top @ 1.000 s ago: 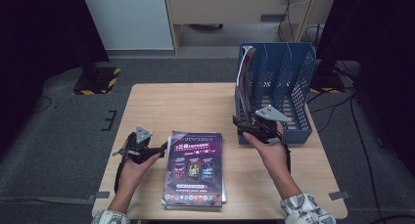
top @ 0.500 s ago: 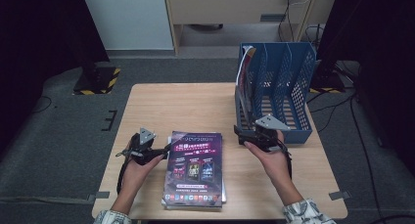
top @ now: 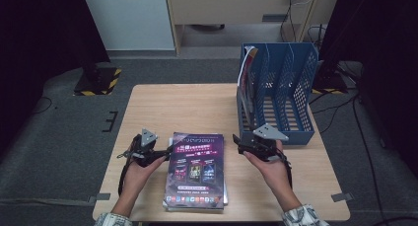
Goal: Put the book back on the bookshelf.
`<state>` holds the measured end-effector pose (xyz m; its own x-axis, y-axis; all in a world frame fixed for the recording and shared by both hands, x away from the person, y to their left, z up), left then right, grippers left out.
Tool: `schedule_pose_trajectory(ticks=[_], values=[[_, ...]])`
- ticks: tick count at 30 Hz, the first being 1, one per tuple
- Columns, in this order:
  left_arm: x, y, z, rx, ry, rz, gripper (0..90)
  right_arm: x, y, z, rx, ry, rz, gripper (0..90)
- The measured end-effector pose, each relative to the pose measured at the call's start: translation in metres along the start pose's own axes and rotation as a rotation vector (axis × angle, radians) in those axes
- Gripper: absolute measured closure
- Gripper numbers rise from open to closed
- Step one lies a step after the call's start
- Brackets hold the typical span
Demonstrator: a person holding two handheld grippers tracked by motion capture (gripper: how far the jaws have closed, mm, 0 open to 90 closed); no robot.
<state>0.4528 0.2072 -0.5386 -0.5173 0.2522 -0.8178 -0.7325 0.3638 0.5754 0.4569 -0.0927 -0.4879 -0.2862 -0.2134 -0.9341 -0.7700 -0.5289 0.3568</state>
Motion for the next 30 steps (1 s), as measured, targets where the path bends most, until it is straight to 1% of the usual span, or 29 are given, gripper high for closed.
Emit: schedule_pose_trajectory(ticks=[2,7,10,12,13,14,15,16,18,20,21,26,30], values=[[-0.001,0.0,-0.002,0.011,0.007,-0.004,19.2,0.004,-0.001,0.006,-0.014,0.026,0.014,29.3],[0.0,0.001,-0.008,0.033,-0.006,0.004,23.8,0.015,-0.004,0.019,-0.05,0.046,0.045,31.1],[0.0,0.001,-0.014,0.051,-0.015,0.007,28.5,0.02,-0.007,0.027,-0.072,0.047,0.055,31.9],[0.0,0.0,-0.016,0.057,-0.019,0.008,31.9,0.022,-0.01,0.033,-0.087,0.06,0.065,31.9],[0.001,0.0,-0.019,0.069,-0.025,0.012,33.3,0.024,-0.012,0.036,-0.093,0.067,0.069,31.8],[0.001,-0.001,-0.021,0.075,-0.028,0.015,33.3,0.024,-0.012,0.036,-0.093,0.067,0.069,31.8],[0.003,-0.003,-0.026,0.086,-0.043,0.027,36.1,0.028,-0.014,0.042,-0.109,0.076,0.082,31.6],[0.004,-0.004,-0.028,0.089,-0.05,0.032,37.6,0.03,-0.015,0.044,-0.113,0.079,0.089,31.5],[0.005,-0.005,-0.03,0.091,-0.054,0.038,38.6,0.034,-0.017,0.049,-0.128,0.089,0.099,31.5],[0.008,-0.008,-0.033,0.101,-0.053,0.051,40.4,0.038,-0.02,0.054,-0.14,0.096,0.114,31.5],[0.008,-0.009,-0.033,0.1,-0.058,0.056,41.0,0.04,-0.021,0.056,-0.146,0.1,0.12,31.3],[0.013,-0.011,-0.035,0.111,-0.054,0.071,41.0,0.048,-0.026,0.064,-0.175,0.116,0.155,28.9],[0.015,-0.013,-0.036,0.116,-0.048,0.079,38.6,0.05,-0.028,0.067,-0.181,0.106,0.165,27.8]])
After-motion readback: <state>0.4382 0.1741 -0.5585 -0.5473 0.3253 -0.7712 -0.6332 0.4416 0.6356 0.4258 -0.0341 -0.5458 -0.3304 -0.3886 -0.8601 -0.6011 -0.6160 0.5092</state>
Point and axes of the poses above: each handheld gripper's, and its own axes: y roughly backward along the jaws, x roughly out of its underside, z roughly to its left, the point moved 9 cm from there along -y, roughly forward along the jaws, and after that the axes turned 3 degrees about y, right-handed, at the moved point
